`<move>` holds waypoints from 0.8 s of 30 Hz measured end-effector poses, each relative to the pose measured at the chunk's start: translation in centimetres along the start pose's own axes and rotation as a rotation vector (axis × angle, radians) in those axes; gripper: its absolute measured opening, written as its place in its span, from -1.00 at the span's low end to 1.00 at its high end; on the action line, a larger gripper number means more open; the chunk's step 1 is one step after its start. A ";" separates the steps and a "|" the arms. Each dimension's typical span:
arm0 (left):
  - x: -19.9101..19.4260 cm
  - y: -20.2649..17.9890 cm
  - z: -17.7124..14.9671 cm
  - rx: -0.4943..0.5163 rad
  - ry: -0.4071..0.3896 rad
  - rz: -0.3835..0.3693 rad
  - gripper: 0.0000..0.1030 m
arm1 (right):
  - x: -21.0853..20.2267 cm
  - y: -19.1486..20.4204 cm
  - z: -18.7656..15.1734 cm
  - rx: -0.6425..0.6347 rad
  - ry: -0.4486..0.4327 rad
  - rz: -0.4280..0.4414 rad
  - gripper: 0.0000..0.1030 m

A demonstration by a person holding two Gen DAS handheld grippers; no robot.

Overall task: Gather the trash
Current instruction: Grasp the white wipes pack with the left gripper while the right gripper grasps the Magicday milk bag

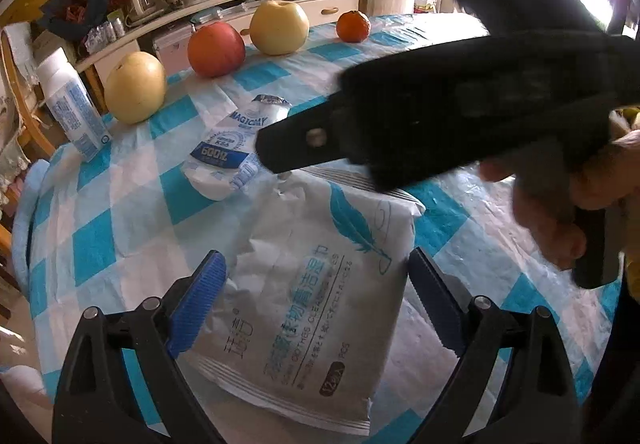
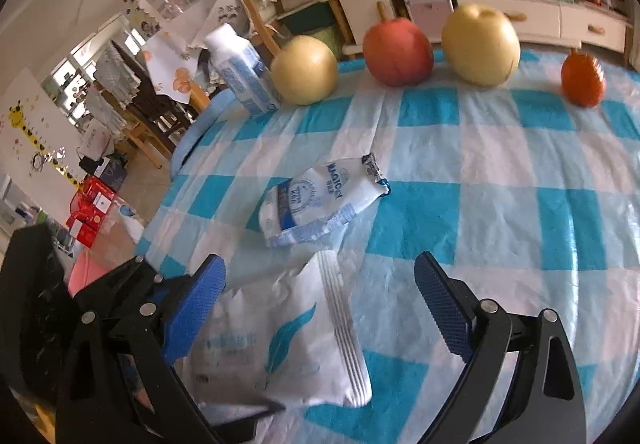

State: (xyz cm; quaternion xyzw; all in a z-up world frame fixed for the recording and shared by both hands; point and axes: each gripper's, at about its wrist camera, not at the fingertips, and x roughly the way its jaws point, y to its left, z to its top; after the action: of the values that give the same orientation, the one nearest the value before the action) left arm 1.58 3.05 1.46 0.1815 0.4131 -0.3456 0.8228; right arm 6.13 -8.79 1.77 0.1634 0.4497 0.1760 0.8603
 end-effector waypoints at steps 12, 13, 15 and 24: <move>0.3 0.8 -0.3 -0.167 -0.004 -0.131 0.76 | 3.5 1.0 2.3 -0.057 0.028 -0.032 0.73; 0.2 0.9 -0.4 -0.187 -0.008 -0.126 0.74 | 3.7 1.2 2.4 -0.068 0.027 -0.042 0.73; 0.0 0.9 -0.6 -0.219 -0.019 -0.103 0.61 | 4.2 1.5 2.7 -0.093 0.026 -0.076 0.73; -1.7 2.9 -2.7 -0.423 -0.058 -0.096 -0.10 | 5.8 2.4 3.1 -0.200 0.031 -0.137 0.74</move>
State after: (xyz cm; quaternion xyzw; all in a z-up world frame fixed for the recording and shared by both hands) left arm 1.43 7.31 1.30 -0.0250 0.4609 -0.2950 0.8366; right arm 11.45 -4.46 0.29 0.0430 0.4533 0.1632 0.8753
